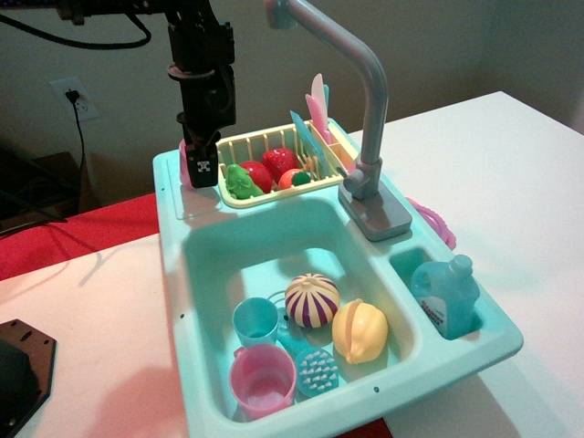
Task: Put cup from counter to sink
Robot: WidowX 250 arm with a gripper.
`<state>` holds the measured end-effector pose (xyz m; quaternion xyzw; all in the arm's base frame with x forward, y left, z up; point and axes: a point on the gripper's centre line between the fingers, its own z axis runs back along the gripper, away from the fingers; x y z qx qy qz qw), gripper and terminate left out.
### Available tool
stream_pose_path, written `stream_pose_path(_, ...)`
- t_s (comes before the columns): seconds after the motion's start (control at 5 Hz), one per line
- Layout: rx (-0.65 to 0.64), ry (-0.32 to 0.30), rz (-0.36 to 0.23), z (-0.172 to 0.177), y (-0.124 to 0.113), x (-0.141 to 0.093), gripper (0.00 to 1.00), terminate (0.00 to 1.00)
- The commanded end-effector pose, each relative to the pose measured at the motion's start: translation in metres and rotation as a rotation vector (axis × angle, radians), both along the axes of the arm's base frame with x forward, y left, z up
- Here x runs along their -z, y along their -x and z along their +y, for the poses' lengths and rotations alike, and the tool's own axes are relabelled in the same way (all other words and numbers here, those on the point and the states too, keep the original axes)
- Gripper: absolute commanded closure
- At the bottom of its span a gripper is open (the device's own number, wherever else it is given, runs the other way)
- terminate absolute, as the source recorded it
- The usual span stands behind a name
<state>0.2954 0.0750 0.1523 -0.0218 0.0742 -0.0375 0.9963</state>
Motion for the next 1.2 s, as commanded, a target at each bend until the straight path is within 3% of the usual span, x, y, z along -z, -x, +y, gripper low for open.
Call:
stream_pose_path(0.0,-0.015,-0.033,-0.054,0.003,0.003,-0.004,1.00,0.00)
stream_pose_path(0.6,0.002,-0.046,-0.069,-0.003,0.006,-0.002,1.00,0.00)
stream_pose_path(0.8,0.022,-0.034,-0.091,-0.009,0.000,-0.010,1.00,0.00)
stream_pose_path(1.0,0.032,-0.020,-0.146,-0.018,-0.016,-0.033,1.00,0.00)
